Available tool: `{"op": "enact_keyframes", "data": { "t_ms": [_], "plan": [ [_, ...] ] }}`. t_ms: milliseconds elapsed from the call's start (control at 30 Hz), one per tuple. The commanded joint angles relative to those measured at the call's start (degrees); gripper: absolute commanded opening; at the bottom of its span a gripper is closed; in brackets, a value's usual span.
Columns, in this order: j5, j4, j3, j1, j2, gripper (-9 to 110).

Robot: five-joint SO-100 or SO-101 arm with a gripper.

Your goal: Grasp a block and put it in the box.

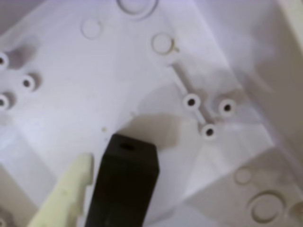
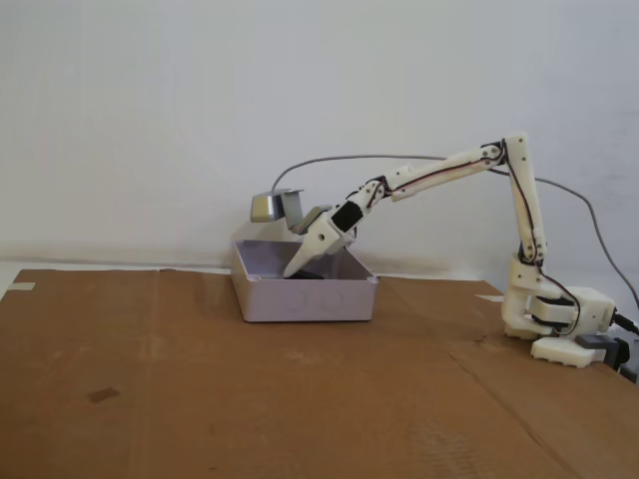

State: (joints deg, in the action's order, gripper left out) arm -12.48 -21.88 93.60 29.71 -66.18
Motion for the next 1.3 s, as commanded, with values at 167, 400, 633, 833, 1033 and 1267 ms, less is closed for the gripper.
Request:
{"op": "enact_keyframes", "data": {
  "t_ms": [167, 400, 633, 833, 1033, 1267],
  "plan": [
    [-0.26, 2.55, -4.48, -0.53, -4.48, 57],
    [0.00, 2.55, -4.39, -0.35, -8.53, 57],
    [-0.26, 2.55, -4.48, -0.62, -13.18, 57],
    [-0.26, 2.55, -4.48, -0.62, -16.52, 57],
    [-0.35, 2.55, -4.39, -1.67, -19.69, 57],
    [-0.35, 2.55, -3.60, -4.22, -24.17, 57]
  ]
}}
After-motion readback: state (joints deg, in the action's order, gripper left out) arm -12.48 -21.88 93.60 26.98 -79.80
